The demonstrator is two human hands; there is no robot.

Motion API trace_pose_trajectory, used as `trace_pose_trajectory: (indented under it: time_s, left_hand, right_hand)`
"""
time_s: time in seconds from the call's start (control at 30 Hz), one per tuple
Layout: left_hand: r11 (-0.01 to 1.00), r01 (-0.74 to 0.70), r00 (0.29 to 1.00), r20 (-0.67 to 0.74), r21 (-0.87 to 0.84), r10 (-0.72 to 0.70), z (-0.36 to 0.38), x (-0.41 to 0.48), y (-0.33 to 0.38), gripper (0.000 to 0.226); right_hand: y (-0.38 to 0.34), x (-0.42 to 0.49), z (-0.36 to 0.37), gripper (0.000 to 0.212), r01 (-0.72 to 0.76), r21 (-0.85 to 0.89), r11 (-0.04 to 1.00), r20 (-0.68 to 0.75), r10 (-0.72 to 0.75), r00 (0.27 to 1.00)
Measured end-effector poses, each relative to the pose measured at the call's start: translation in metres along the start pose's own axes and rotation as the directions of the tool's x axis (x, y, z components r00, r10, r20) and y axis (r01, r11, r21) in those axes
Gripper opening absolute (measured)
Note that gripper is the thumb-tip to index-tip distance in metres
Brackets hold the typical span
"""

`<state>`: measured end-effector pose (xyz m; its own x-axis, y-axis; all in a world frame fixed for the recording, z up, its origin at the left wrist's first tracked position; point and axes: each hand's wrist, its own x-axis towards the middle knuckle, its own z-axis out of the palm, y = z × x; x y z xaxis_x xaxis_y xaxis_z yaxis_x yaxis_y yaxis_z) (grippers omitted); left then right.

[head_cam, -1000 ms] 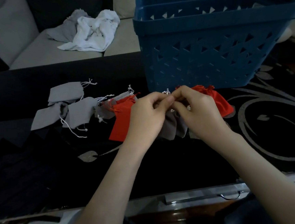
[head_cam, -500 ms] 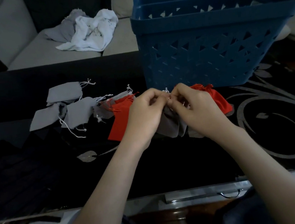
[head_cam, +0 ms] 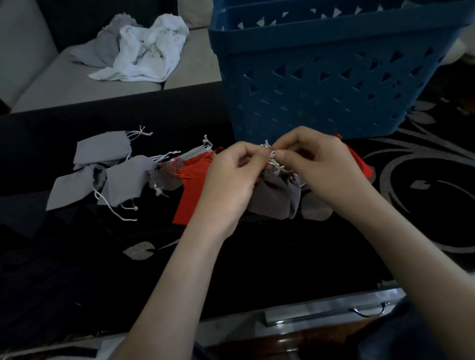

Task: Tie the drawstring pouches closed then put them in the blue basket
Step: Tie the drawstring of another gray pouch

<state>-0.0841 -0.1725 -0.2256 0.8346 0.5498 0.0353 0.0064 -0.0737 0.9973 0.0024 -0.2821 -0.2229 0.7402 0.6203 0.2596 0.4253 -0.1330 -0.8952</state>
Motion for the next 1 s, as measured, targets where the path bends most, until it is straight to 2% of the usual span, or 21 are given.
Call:
trace_pose_trajectory:
  time_s: [0.17, 0.27, 0.33, 0.4, 0.47, 0.57, 0.63, 0.73, 0.8, 0.9, 1.0]
  left_hand:
    - [1.0, -0.005, 1.0, -0.006, -0.007, 0.005, 0.003, 0.0, -0.002, 0.017]
    - [0.996, 0.047, 0.999, 0.002, -0.072, -0.047, 0.002, 0.002, 0.0, 0.016]
    - [0.992, 0.081, 0.997, 0.007, -0.101, -0.081, 0.002, 0.002, 0.001, 0.017]
    - [0.993, 0.094, 0.995, 0.048, -0.071, -0.09, 0.004, 0.002, -0.001, 0.021]
    - [0.996, 0.082, 0.993, 0.092, -0.03, -0.079, 0.005, 0.001, -0.002, 0.022]
    - [0.998, 0.049, 0.998, 0.042, -0.047, -0.047, 0.006, 0.002, -0.004, 0.022]
    - [0.997, 0.028, 1.0, -0.01, -0.075, -0.029, 0.006, 0.003, -0.004, 0.021]
    - [0.991, 0.004, 0.998, -0.062, -0.135, -0.012, 0.007, 0.003, -0.005, 0.023]
    - [0.989, -0.016, 0.996, -0.087, -0.145, 0.003, 0.008, 0.003, -0.005, 0.022]
    - [0.986, -0.046, 0.995, -0.099, -0.158, 0.03, 0.011, 0.002, -0.005, 0.02]
    - [0.984, -0.086, 0.992, -0.1, -0.155, 0.07, 0.011, 0.001, -0.004, 0.021]
  right_hand:
    - [0.001, 0.0, 0.0, 0.003, 0.001, -0.093, 0.996, -0.051, -0.005, 0.999]
    - [0.0, -0.001, 0.001, 0.005, 0.037, -0.154, 0.987, -0.06, -0.047, 0.997]
    - [0.0, -0.002, 0.001, 0.005, 0.094, -0.212, 0.973, -0.069, -0.11, 0.991]
    - [0.0, -0.003, 0.001, 0.006, 0.179, -0.287, 0.941, -0.08, -0.21, 0.974]
    - [0.002, -0.004, 0.002, 0.009, 0.213, -0.313, 0.925, -0.081, -0.25, 0.965]
    - [0.002, -0.002, 0.0, 0.008, 0.117, -0.185, 0.976, -0.066, -0.131, 0.989]
    - [0.002, -0.001, 0.0, 0.007, 0.048, -0.104, 0.993, -0.006, -0.049, 0.999]
    - [0.004, -0.001, 0.007, 0.01, 0.015, -0.13, 0.991, 0.073, -0.006, 0.997]
    - [0.005, -0.001, 0.012, 0.01, -0.032, -0.117, 0.993, 0.066, 0.04, 0.997]
    - [0.006, 0.0, 0.012, 0.019, -0.12, -0.001, 0.993, 0.014, 0.12, 0.993]
    - [0.003, -0.002, 0.01, 0.022, -0.118, 0.039, 0.992, 0.005, 0.118, 0.993]
